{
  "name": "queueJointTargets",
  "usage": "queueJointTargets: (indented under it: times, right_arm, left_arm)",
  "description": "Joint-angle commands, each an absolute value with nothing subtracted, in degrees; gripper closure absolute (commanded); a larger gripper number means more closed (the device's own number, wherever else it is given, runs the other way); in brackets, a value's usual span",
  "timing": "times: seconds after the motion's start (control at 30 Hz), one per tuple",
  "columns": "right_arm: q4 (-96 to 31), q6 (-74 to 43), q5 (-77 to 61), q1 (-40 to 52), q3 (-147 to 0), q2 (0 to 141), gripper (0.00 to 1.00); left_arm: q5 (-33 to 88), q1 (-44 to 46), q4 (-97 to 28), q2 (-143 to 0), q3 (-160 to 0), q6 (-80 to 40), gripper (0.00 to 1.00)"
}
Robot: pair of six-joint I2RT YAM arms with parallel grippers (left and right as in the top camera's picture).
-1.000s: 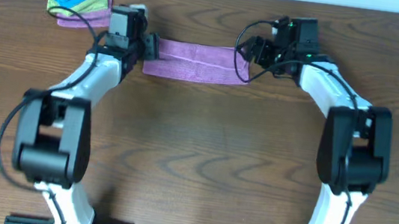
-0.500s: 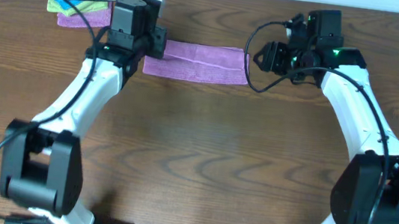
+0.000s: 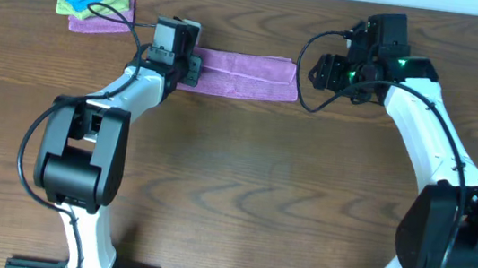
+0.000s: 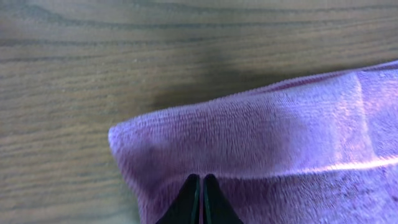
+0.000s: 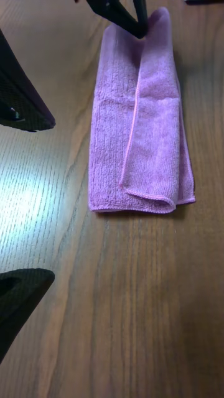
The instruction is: Fold the cloth
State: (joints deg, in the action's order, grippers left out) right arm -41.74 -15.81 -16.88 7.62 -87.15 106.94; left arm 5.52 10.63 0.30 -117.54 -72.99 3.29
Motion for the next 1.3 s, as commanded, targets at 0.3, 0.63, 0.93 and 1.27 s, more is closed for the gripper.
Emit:
queueJointTargets:
  times: [0.3, 0.63, 0.93, 1.27]
  right_arm:
    - [-40.93, -13.1, -16.23, 8.99, -85.3, 107.04, 0.22]
    - [-24.34, -19.27, -30.72, 7.18, -75.83, 112.86, 0.23]
    - [-20.32, -19.27, -29.39, 7.14, -75.83, 114.76, 0.22]
    - [-13.06, -24.73, -29.65, 7.14, -75.83, 121.25, 0.23]
  left_arm:
    - [5.98, 10.96, 1.52, -124.25, -73.67, 4.29, 0.94]
    - [8.58, 11.03, -1.32, -124.25, -73.67, 3.62, 0.94]
    - [8.82, 12.32, -7.05, -124.25, -73.67, 3.66, 0.94]
    - [8.82, 12.45, -6.04, -124.25, -73.67, 3.68, 0.94]
